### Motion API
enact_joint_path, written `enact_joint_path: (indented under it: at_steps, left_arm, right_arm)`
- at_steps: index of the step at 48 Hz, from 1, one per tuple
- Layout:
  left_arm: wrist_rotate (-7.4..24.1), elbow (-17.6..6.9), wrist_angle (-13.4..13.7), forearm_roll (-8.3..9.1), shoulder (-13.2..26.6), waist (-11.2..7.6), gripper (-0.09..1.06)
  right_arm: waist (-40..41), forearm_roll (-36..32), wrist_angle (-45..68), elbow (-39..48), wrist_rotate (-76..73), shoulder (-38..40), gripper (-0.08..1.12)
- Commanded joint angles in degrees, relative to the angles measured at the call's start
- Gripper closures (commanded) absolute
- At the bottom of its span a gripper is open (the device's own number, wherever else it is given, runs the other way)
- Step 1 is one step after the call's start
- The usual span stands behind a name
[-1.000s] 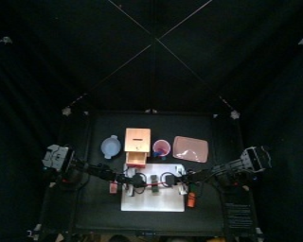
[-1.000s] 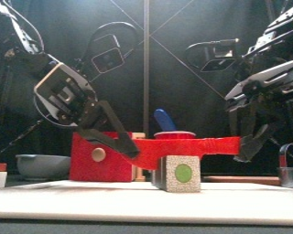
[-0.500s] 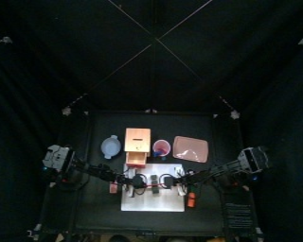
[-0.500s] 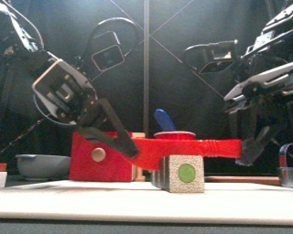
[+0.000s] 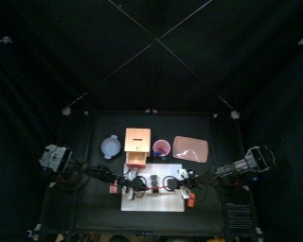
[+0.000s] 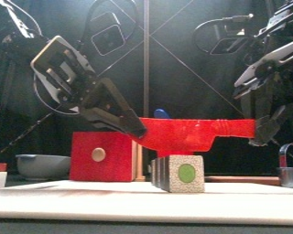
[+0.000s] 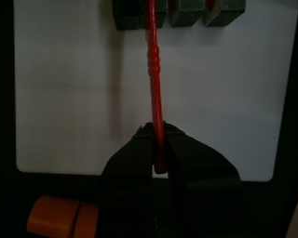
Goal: Place sushi on board then cut the sushi with the knife then place the pieces on the plate
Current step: Cut the sushi into 4 pieces
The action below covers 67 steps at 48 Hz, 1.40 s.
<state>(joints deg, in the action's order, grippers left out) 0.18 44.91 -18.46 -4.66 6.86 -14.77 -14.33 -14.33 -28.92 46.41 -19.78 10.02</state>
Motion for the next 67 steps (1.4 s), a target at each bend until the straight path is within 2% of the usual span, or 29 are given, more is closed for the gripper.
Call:
enact_joint_path:
  at_steps: [1, 18, 67]
  left_arm:
    - [0.0, 0.4, 0.4, 0.26, -0.4, -3.08, 0.64]
    - [0.1, 0.3, 0.4, 0.26, 1.0, -2.72, 0.64]
    - [0.1, -0.1, 0.4, 0.26, 0.2, -4.31, 0.64]
  right_arm:
    - [0.3, 0.4, -0.8, 0.7, 0.4, 0.4, 0.69]
    - [0.7, 0.4, 0.7, 1.1, -0.3, -0.9, 0.69]
    - [0.7, -0.3, 0.4, 1.1, -0.2, -0.4, 0.69]
